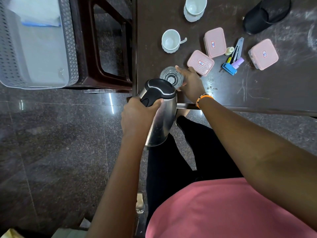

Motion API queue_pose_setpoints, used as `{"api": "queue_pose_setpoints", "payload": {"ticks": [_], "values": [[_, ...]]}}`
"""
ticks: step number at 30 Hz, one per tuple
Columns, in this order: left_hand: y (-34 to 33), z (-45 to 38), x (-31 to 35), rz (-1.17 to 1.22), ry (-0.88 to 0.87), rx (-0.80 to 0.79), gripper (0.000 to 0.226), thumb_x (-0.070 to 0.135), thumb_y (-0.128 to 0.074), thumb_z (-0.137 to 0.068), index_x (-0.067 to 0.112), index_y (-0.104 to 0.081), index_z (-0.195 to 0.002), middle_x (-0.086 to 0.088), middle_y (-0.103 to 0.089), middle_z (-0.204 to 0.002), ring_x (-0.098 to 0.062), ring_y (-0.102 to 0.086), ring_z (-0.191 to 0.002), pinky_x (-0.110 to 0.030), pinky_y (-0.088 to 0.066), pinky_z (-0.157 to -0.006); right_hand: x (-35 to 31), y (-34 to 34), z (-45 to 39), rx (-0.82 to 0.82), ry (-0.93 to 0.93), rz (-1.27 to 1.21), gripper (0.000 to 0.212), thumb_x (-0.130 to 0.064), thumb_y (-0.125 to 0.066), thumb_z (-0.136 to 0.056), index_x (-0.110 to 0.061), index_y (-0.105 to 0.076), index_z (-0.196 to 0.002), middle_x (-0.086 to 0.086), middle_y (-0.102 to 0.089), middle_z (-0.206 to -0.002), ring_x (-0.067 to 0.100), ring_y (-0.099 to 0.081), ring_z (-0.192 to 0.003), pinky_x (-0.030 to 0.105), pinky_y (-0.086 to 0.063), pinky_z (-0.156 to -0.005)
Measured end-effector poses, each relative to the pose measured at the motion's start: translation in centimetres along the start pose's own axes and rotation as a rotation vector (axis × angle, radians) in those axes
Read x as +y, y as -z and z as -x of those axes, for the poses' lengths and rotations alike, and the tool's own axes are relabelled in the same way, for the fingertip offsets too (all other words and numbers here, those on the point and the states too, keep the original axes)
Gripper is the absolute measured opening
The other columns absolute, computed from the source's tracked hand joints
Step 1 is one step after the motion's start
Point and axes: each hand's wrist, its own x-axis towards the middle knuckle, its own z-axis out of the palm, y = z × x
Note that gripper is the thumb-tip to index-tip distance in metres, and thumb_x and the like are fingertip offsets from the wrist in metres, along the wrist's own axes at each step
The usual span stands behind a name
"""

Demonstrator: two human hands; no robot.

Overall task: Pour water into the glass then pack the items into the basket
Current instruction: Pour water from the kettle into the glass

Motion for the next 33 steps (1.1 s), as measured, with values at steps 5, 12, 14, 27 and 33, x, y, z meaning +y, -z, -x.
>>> {"api": "queue_pose_setpoints", "payload": {"ticks": [5, 12, 14, 27, 33], "values": [[0.1, -0.1, 0.0, -0.027, -0.029, -0.001, 0.045, 0.061, -0.069, -0.069, 0.018, -0.056, -0.074, 0.0, -0.062, -0.073, -0.027, -0.064, -0.079, -0.037, -0.054, -0.071, 0.1, 0.0, -0.1, 0.042, 0.015, -0.021, 0.059, -0.01, -0.064, -0.079, -0.018, -0.049, -0.135, 0.009, -0.058, -0.132, 0.025, -0.05, -0.116, 0.033, -0.042, -0.1], [0.0, -0.2, 0.2, -0.044, -0.032, 0.015, 0.052, 0.062, -0.067, -0.069, 0.013, -0.062, -0.086, -0.004, -0.067, -0.084, -0.029, -0.064, -0.082, -0.041, -0.055, -0.076, -0.1, 0.3, -0.1, 0.044, 0.022, 0.001, 0.062, -0.011, -0.067, -0.076, -0.018, -0.049, -0.135, 0.007, -0.059, -0.132, 0.023, -0.048, -0.121, 0.039, -0.045, -0.101], [0.0, -0.3, 0.3, -0.041, -0.018, 0.015, 0.054, 0.063, -0.067, -0.069, 0.012, -0.063, -0.087, -0.005, -0.068, -0.085, -0.029, -0.065, -0.083, -0.041, -0.055, -0.075, -0.2, 0.2, 0.0, 0.036, 0.016, 0.013, 0.064, -0.01, -0.067, -0.075, -0.019, -0.048, -0.135, 0.007, -0.058, -0.133, 0.023, -0.048, -0.121, 0.039, -0.045, -0.101], [0.2, -0.7, 0.4, -0.029, -0.003, -0.002, 0.055, 0.061, -0.068, -0.07, 0.009, -0.061, -0.088, -0.006, -0.067, -0.087, -0.029, -0.064, -0.085, -0.038, -0.052, -0.072, -0.8, 0.7, 0.6, 0.053, -0.08, -0.024, 0.07, -0.014, -0.074, -0.071, -0.033, -0.048, -0.133, 0.009, -0.053, -0.12, 0.03, -0.058, -0.112, 0.044, -0.049, -0.091], [0.5, -0.9, 0.6, -0.043, -0.009, -0.015, 0.056, 0.062, -0.067, -0.07, 0.009, -0.062, -0.089, -0.005, -0.066, -0.085, -0.025, -0.063, -0.08, -0.033, -0.048, -0.064, -1.0, 0.7, 0.7, 0.038, -0.061, 0.038, 0.068, -0.015, -0.07, -0.076, -0.032, -0.044, -0.136, 0.012, -0.052, -0.123, 0.033, -0.058, -0.112, 0.046, -0.049, -0.092]]}}
